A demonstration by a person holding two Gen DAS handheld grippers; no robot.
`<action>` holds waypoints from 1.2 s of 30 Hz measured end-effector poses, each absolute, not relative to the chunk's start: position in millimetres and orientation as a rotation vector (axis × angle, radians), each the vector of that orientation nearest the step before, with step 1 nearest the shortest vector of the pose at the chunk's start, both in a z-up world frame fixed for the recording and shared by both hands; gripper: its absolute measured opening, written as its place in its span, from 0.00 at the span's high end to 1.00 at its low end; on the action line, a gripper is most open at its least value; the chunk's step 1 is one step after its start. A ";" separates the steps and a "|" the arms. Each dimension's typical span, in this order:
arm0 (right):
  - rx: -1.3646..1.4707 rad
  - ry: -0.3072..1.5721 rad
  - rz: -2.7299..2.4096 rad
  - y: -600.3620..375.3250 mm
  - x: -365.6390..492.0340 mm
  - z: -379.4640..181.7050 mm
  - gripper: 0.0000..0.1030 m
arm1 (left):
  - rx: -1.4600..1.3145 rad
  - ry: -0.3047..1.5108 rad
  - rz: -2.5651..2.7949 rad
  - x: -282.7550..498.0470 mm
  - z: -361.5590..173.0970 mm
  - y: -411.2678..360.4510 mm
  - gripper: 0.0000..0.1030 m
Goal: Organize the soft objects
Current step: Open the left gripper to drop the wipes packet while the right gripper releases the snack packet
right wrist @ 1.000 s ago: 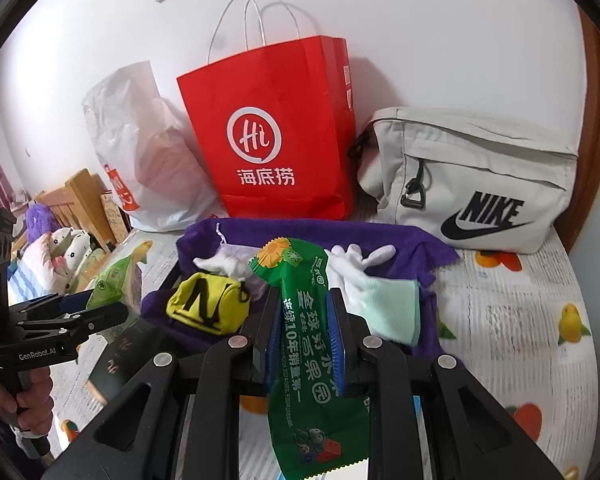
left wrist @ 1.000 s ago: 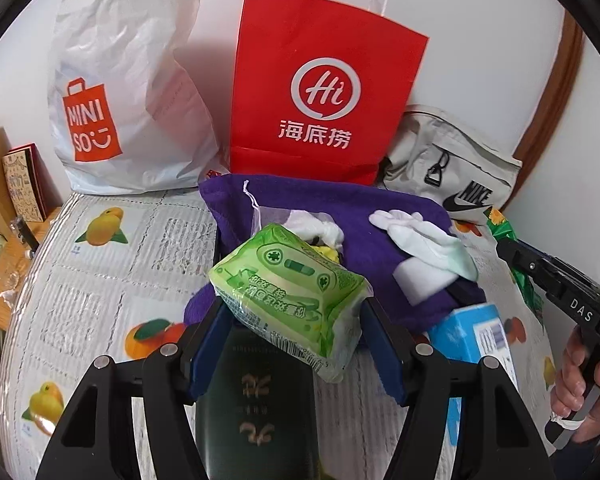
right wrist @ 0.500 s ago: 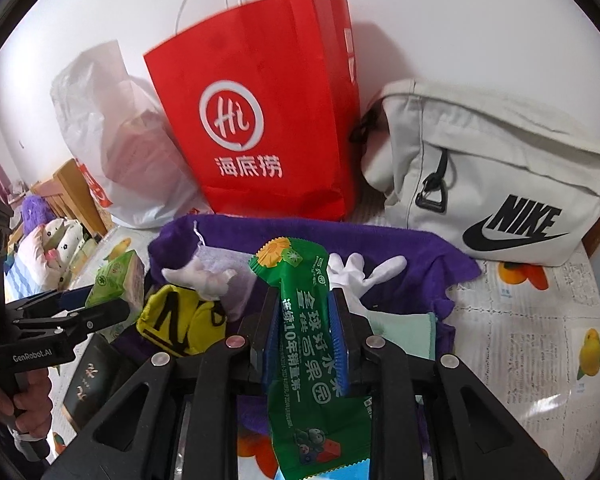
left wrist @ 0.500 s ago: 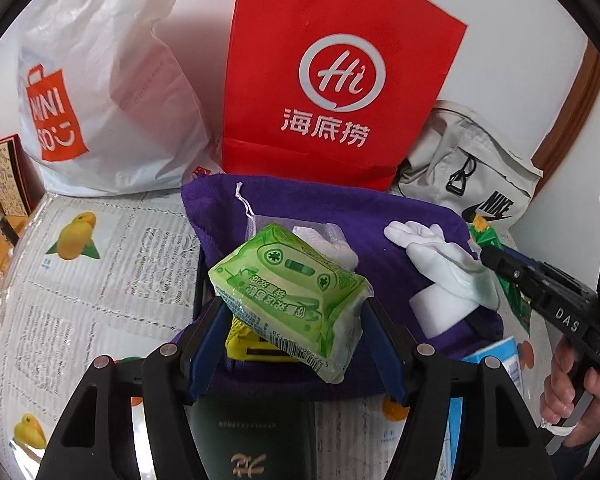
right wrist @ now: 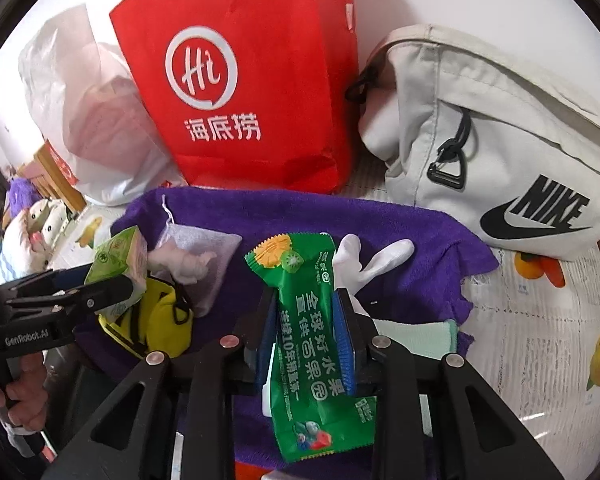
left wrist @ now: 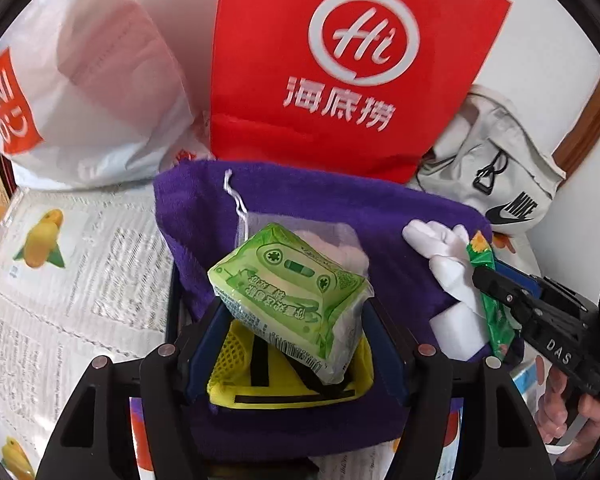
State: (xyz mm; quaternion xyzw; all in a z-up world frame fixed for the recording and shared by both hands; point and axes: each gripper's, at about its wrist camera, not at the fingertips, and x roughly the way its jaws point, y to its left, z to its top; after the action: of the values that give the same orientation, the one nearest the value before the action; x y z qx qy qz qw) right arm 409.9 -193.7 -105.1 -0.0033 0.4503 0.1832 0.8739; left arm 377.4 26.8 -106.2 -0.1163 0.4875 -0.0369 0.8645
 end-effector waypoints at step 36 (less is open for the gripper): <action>0.039 0.835 0.409 -209.0 229.9 -57.6 0.39 | -0.223 0.921 -0.045 242.1 -36.1 56.3 0.19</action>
State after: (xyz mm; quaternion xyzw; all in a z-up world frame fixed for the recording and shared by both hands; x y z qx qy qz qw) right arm 229.9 -209.0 -57.6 0.0186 0.4025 0.1974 0.8937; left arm 242.1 56.3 -36.1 -0.1072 0.4432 -0.0217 0.8897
